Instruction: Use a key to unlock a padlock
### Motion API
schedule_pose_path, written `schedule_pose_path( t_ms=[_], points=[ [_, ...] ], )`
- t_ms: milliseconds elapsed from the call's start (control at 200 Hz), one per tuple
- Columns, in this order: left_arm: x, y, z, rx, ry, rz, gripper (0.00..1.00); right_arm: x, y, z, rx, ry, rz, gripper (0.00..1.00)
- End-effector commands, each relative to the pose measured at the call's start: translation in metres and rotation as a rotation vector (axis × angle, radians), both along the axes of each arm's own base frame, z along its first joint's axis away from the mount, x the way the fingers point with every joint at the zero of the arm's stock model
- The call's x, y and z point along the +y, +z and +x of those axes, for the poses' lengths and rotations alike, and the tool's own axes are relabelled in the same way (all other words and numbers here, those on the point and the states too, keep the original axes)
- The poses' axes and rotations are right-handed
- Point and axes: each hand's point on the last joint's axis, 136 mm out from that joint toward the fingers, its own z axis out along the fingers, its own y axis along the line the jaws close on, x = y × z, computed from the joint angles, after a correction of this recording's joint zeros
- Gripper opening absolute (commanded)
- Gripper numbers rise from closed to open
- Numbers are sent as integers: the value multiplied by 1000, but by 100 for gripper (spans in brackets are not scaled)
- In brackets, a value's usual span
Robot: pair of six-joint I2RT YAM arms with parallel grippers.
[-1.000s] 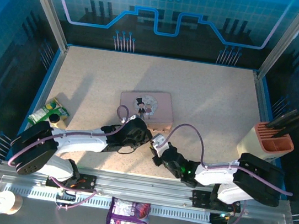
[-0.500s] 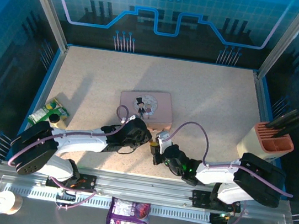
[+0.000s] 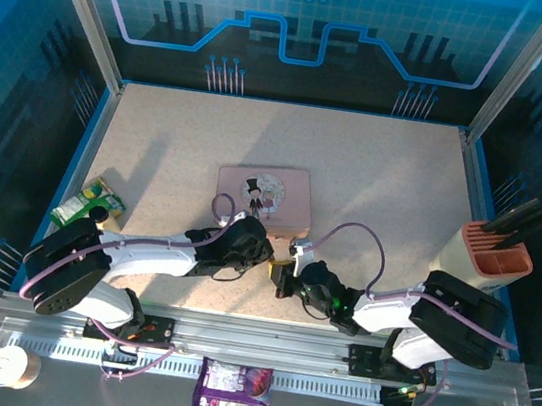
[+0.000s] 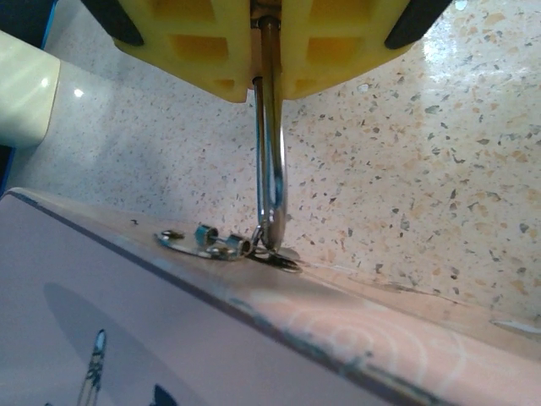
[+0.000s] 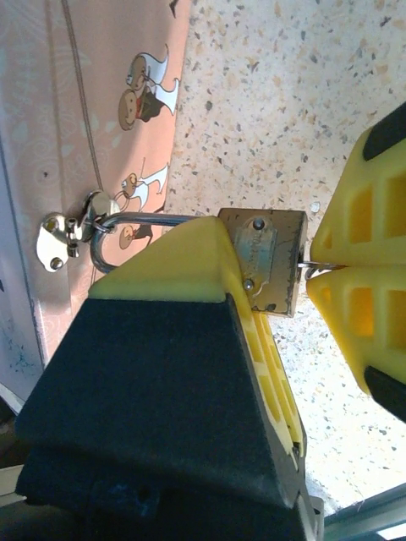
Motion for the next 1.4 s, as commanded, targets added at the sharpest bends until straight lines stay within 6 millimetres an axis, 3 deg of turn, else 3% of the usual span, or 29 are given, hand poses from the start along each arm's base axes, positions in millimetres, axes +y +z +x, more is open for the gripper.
schedule_pose_path(
  t_ms=[0,135,300,750,931,1156,1396],
  points=[
    [-26,31,8,-59,-40,-117,14,4,8,3,30,-16,98,0],
    [-21,28,7,-51,-30,-94,30,1,4,4,44,-34,80,0],
    [-12,22,7,-35,-8,-79,39,-5,0,3,62,-56,52,0],
    [6,12,9,-24,16,-21,45,-15,-2,0,104,-89,79,0],
    [19,10,7,-32,24,30,47,-23,-13,5,192,-122,100,0],
    [41,22,6,-90,9,125,53,-18,-22,7,244,-129,65,0],
    [73,44,11,-168,-24,289,60,-21,-33,14,313,-162,76,17]
  ],
)
